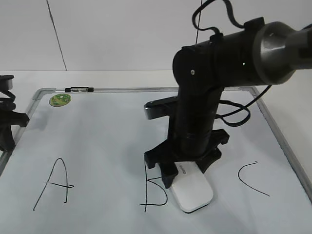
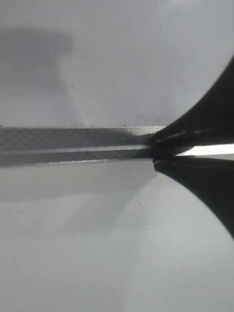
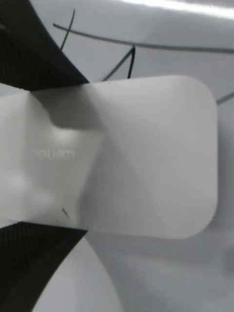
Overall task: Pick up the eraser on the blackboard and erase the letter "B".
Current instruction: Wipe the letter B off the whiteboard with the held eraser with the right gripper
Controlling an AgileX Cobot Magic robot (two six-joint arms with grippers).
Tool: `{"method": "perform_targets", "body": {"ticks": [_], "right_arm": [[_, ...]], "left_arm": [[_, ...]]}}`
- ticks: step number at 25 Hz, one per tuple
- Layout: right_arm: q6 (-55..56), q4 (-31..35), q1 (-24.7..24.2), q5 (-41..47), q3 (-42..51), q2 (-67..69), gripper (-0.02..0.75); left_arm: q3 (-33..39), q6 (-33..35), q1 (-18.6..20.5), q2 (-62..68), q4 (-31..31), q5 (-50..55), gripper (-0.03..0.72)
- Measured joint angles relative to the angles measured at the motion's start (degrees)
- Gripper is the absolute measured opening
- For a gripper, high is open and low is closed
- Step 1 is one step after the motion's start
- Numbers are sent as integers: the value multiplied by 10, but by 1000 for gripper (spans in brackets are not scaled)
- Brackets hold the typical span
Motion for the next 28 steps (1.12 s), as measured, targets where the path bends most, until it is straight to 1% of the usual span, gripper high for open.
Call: {"method": "perform_targets", "body": {"ticks": [5, 9, 12, 16, 18, 28], "right_arm": [[-8, 20, 51, -12, -3, 1, 540], [-14, 43, 98, -12, -23, 11, 540], [-16, 60, 116, -12, -44, 21, 540], [-16, 47, 115, -12, -58, 25, 540], [-13, 28, 104, -15, -61, 28, 540], [-7, 20, 94, 10, -81, 54, 540]], "left_arm": [[0, 0, 0, 0, 1, 0, 17], [0, 0, 0, 0, 1, 0, 17], [0, 0, 0, 0, 1, 0, 17], [0, 0, 0, 0, 1, 0, 17], [0, 0, 0, 0, 1, 0, 17], [0, 0, 0, 0, 1, 1, 16]]}}
